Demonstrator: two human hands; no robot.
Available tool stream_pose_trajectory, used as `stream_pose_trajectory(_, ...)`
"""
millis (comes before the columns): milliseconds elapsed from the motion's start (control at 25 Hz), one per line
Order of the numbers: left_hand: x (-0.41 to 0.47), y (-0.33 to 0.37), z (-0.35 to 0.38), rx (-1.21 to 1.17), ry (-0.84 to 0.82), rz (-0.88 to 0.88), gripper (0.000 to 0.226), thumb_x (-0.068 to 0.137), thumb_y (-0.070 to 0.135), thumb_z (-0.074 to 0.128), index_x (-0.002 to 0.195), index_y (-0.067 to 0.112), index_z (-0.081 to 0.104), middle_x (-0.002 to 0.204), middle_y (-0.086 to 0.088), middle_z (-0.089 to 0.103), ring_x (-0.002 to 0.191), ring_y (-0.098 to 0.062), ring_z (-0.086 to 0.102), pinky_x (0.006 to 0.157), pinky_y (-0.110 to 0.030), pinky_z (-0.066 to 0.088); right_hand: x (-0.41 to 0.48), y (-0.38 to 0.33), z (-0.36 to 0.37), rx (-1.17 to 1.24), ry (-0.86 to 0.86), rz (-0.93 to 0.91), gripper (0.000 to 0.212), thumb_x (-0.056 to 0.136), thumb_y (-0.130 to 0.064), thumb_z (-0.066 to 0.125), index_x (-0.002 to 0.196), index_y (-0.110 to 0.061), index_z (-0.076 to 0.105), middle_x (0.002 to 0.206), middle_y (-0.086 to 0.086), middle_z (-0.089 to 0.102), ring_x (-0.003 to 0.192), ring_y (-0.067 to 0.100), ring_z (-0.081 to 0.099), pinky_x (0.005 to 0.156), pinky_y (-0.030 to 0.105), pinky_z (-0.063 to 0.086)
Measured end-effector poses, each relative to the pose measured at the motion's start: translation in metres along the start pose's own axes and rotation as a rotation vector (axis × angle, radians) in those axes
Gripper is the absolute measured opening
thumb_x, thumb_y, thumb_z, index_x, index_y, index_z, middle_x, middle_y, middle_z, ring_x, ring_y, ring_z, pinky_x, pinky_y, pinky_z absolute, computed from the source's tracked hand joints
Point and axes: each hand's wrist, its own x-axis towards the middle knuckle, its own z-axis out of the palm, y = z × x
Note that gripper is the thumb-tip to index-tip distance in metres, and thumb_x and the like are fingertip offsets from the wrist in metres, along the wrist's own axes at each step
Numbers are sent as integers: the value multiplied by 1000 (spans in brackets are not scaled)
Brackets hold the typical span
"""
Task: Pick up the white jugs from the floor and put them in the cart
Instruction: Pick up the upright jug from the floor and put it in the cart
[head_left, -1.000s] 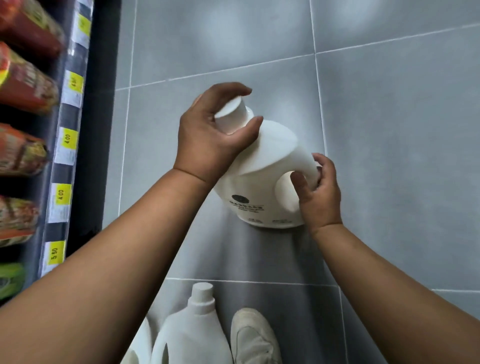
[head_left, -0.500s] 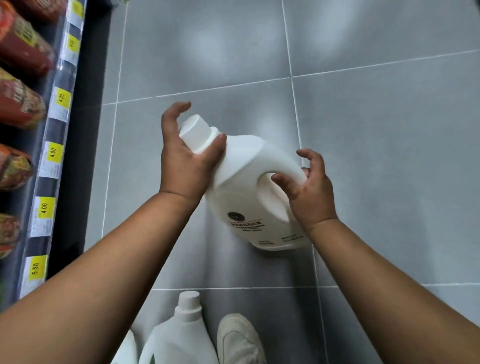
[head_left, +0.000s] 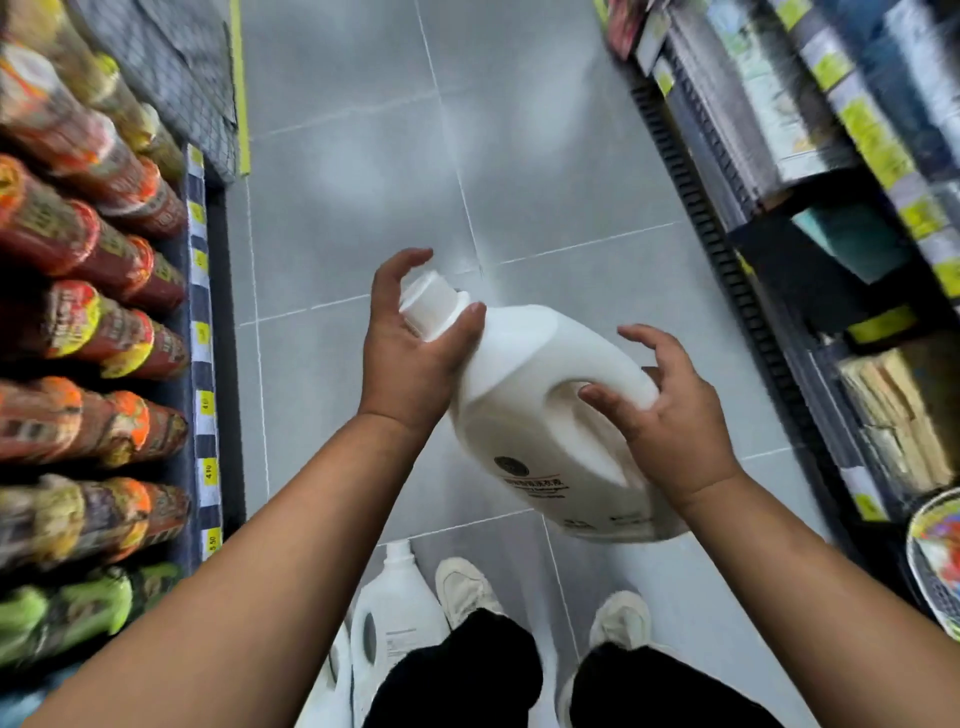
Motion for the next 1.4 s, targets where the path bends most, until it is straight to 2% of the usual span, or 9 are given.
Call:
stream_pose_trajectory(120, -44, 115, 2, -66, -92, 48, 45, 74, 21, 75, 106, 44, 54, 88, 5, 65, 75, -8, 62, 77, -31, 54, -59, -72, -93, 27, 54, 7, 64, 58, -73, 62, 116, -52, 48, 83, 3, 66, 80, 23, 63, 78, 41, 51)
stream_pose_trajectory(200, -78, 179, 3, -112, -158, 50, 38, 74, 20, 74, 100, 42, 57, 87, 6, 63, 73, -7, 61, 73, -29, 54, -107, -114, -144, 20, 98, -10, 52, 60, -75, 67, 106, -61, 50, 88, -8, 68, 83, 15, 64, 78, 35, 51)
stream_pose_trajectory(320, -119, 243, 13, -144, -308, 56, 37, 75, 15, 78, 94, 41, 60, 88, 2, 63, 73, -8, 61, 71, -29, 54, -171, -152, -198, 48, 244, -31, 34, 67, -57, 77, 95, -58, 58, 96, -43, 61, 90, -10, 59, 80, 6, 41)
stream_pose_trajectory(400, -151, 284, 26, -127, -416, 151, 38, 80, 7, 76, 97, 35, 58, 85, 7, 59, 68, -2, 57, 67, -22, 52, -220, -170, -230, 106, 339, -18, 36, 69, -42, 79, 95, -55, 58, 95, -50, 57, 90, -21, 55, 76, -2, 35)
stream_pose_trajectory(600, -253, 349, 73, -157, -680, 258, 38, 79, 10, 77, 103, 33, 58, 96, 3, 60, 73, -1, 58, 66, -21, 51, -351, -173, -298, 114, 636, 73, 37, 58, -68, 66, 92, -58, 58, 95, -42, 61, 93, -18, 57, 82, 4, 40)
stream_pose_trajectory(800, -407, 384, 123, -185, -950, 339, 38, 80, 16, 77, 97, 44, 58, 94, 3, 61, 69, -2, 59, 65, -27, 53, -516, -151, -357, 109, 855, 128, 32, 71, -41, 79, 88, -57, 57, 85, -45, 60, 85, -22, 55, 71, 0, 39)
stream_pose_trajectory(1000, -600, 396, 164, -272, -1180, 336, 33, 85, 5, 71, 107, 26, 56, 82, 3, 60, 60, 0, 56, 57, -22, 50, -702, -119, -406, 93, 1022, 233, 24, 71, -44, 78, 86, -54, 61, 92, -46, 60, 88, -16, 59, 72, 9, 46)
stream_pose_trajectory(1240, -827, 395, 202, -303, -1496, 368, 34, 83, 8, 74, 101, 31, 56, 84, 4, 58, 61, 1, 53, 58, -19, 48, -914, -82, -435, 106, 1311, 449, 27, 67, -49, 79, 89, -53, 65, 87, -30, 68, 80, -7, 64, 72, 25, 53)
stream_pose_trajectory(1400, -955, 391, 231, -287, -1746, 372, 33, 85, 5, 70, 107, 24, 54, 84, 3, 56, 59, 0, 52, 56, -20, 48, -1018, -58, -440, 90, 1505, 578, 28, 70, -47, 79, 96, -46, 67, 92, -26, 68, 84, -9, 62, 70, 16, 50)
